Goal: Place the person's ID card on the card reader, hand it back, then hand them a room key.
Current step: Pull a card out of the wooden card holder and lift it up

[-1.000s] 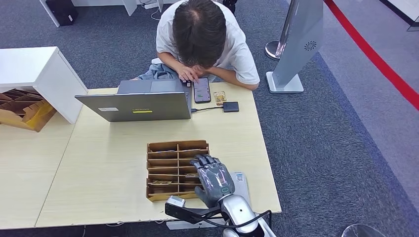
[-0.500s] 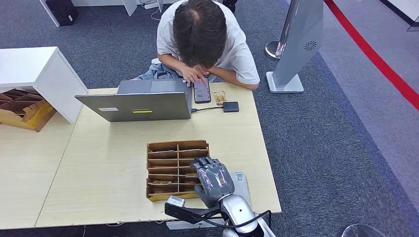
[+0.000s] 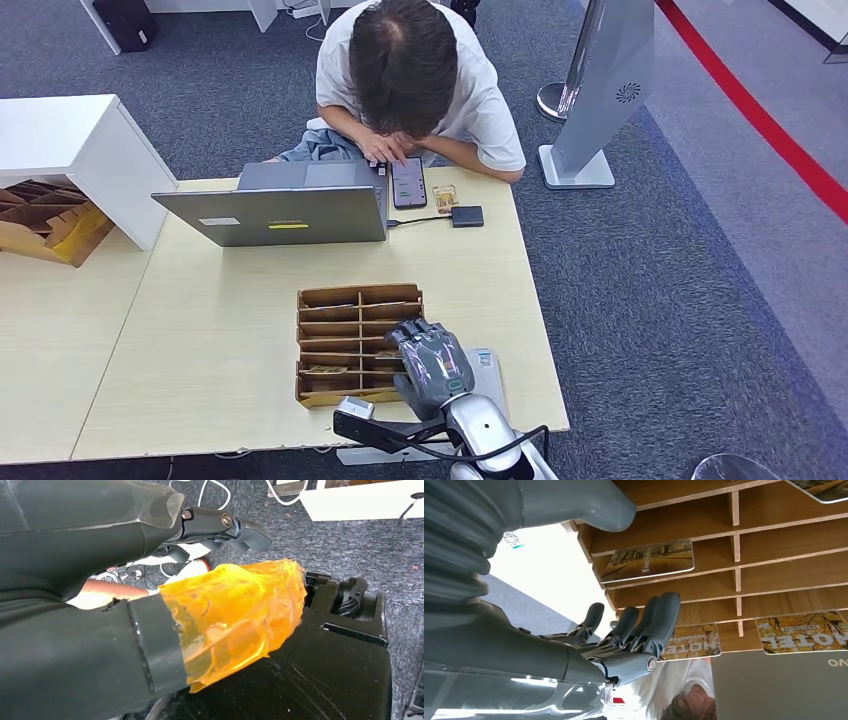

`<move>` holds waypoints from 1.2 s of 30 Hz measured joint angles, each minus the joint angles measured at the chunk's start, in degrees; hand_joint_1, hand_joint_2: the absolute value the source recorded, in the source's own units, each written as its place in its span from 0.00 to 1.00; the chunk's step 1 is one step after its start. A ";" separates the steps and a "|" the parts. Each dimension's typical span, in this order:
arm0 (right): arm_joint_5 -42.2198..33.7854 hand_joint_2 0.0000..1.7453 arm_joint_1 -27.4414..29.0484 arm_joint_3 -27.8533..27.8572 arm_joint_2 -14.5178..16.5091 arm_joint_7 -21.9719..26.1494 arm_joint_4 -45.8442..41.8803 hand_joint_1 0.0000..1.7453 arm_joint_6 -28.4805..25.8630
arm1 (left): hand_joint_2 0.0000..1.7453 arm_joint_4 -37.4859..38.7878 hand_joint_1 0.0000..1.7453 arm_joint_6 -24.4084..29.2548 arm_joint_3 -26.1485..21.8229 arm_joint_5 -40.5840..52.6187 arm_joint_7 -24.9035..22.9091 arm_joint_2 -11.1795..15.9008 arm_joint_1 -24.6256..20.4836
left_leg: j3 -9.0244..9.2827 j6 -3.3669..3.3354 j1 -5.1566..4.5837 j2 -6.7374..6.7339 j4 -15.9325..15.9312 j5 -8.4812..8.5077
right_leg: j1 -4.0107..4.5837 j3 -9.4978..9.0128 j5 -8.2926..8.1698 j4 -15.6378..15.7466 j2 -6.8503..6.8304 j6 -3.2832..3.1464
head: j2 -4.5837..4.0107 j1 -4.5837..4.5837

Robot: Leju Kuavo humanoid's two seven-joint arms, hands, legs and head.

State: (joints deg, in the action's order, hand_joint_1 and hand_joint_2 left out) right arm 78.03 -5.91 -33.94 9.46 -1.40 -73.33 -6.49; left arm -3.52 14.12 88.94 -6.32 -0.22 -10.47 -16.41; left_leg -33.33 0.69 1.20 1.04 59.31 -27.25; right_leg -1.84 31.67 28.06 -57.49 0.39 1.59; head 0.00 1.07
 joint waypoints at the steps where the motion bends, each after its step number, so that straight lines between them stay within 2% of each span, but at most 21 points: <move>1: 0.00 1.00 0.00 0.00 0.00 0.00 0.00 0.40 0.00 | 0.00 0.00 0.00 0.00 -0.01 0.00 0.00 0.00 0.00 | 0.00 0.00 0.00 0.00 0.00 0.00 | 0.00 0.00 0.00 0.00 0.00 0.00 | 0.00 0.00; 22: -0.02 1.00 -0.01 0.00 0.09 0.00 0.07 0.48 0.00 | 0.00 0.00 0.00 -0.03 -0.01 0.11 0.00 0.00 0.00 | 0.00 0.00 0.00 0.00 0.00 0.00 | 0.00 0.00 0.00 0.00 0.00 0.00 | 0.00 0.00; 28: -0.04 1.00 -0.01 0.00 0.09 -0.01 0.08 0.61 0.02 | 0.00 0.00 0.00 -0.07 -0.02 0.15 0.00 0.00 0.00 | 0.00 0.00 0.00 0.00 0.00 0.00 | 0.00 0.00 0.00 0.00 0.00 0.00 | 0.00 0.00; 36: -0.08 1.00 -0.16 0.00 0.09 -0.18 0.17 0.54 0.03 | 0.00 0.00 0.00 -0.07 -0.01 0.23 0.00 0.00 -0.01 | 0.00 0.00 0.00 0.00 0.00 0.00 | 0.00 0.00 0.00 0.00 0.00 0.00 | 0.00 0.00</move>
State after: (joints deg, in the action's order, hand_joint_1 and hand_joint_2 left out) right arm 77.95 -6.07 -33.94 9.55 -1.57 -73.16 -6.46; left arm -3.52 14.05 88.93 -6.09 -0.22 -10.47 -16.42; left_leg -33.33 0.69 1.20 1.04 59.31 -27.25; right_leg -1.84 31.67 28.06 -57.49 0.39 1.59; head 0.00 1.07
